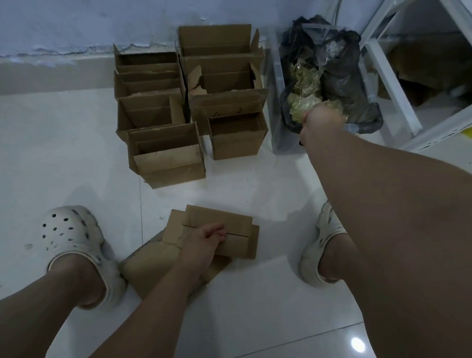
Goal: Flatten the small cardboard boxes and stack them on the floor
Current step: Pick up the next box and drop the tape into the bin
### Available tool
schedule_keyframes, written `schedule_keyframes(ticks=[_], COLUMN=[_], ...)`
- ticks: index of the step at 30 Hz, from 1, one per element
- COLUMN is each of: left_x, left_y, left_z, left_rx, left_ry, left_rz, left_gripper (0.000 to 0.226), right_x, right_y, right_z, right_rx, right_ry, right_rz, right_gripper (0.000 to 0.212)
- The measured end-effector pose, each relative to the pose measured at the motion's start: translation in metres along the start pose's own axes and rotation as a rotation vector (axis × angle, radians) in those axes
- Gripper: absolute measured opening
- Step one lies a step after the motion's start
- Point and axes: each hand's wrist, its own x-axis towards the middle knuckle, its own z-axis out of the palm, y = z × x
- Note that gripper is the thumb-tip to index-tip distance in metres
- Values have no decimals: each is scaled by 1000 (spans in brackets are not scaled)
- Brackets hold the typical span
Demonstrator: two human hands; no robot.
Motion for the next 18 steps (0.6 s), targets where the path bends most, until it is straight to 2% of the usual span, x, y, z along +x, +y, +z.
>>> schedule_keyframes(ticks=[1,2,3,5,6,8,9,14,18], left_x=[0,-1,-1,-2,-2,-3,-3,-2,-3], left_y=[0,-1,-1,-2,-3,-4,-4,-6,-4], left_z=[0,0,0,0,0,0,0,-1,-1], left_rx=[-1,1,2,-6,-11,-10,-7,-7,5], left_ry=[-1,1,5,8,8,9,9,4,4], left_rz=[-2,-6,-9,-14,-19,-24,-22,-24,-14], left_gripper=[35,34,34,33,32,32,32,32,30], right_x=[1,0,8,10,15,15,17,15,3], right_y=[-7,-11,-7,-11,-13,-18,-18,-9,16], right_z=[1,-1,-2,-5,-3,-6,-9,-23,-20], right_rx=[163,310,311,194,287,729,799,754,792], right_ry=[-106,-107,-91,-15,-10,-43,-47,-149,-97], right_rz=[103,133,109,-22,-19,17,32,25,138], right_gripper=[12,7,5,21,31,43,47,43,17])
